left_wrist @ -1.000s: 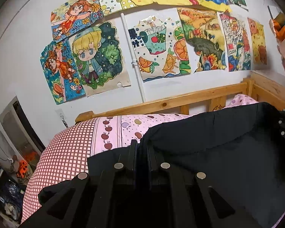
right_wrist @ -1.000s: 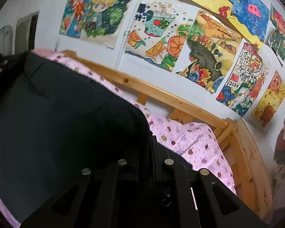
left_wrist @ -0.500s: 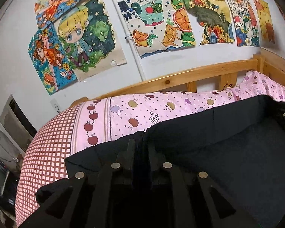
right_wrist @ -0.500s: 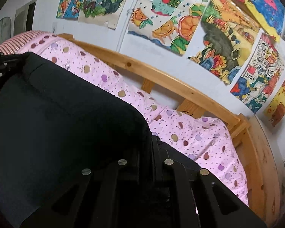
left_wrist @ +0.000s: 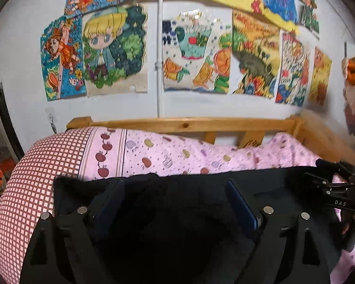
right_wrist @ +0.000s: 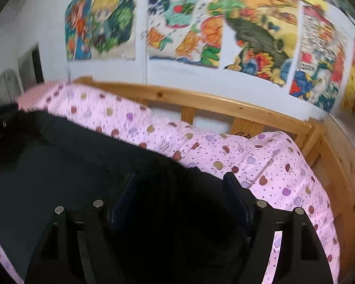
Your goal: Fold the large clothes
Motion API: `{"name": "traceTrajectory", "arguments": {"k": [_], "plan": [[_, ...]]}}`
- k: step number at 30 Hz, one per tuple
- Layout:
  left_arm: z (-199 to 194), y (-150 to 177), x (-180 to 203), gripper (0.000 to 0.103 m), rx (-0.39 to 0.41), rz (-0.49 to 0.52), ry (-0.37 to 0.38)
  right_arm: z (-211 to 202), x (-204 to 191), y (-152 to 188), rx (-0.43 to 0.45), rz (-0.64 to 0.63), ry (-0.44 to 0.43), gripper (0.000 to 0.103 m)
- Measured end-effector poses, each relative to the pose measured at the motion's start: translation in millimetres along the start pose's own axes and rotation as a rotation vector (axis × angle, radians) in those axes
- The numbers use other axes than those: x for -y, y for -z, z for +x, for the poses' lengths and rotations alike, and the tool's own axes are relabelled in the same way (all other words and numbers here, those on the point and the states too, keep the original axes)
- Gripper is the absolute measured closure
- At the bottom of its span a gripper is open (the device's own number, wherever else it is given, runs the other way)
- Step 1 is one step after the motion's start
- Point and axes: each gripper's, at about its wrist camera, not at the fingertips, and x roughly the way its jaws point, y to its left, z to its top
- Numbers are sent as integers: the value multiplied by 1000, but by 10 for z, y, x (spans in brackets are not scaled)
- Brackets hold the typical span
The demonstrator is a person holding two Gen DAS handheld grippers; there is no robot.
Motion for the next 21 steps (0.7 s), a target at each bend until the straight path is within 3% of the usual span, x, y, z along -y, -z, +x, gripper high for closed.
{"name": "traceTrajectory", "arguments": {"k": [2,6,10,13,18,21], "plan": [[-119,33,35,9,31,19,27,-141,92,59,53,52,-22,29],[-304,179,131,7,46,68,95,-341,109,264,107,88,-122,19],[-414,463,253,7,21,131,153,-450,-37,510,118,22,-200,14],[-452,713,350,7,-4,224,152,-474,-154,665,85,-23,-237,10],[-439,962,427,7,4,379,85,-748,-169,851,190,-38,-115,10],[-355,949,413,7,8,385,52,-907,-188,873,272,-77,-64,10]]}}
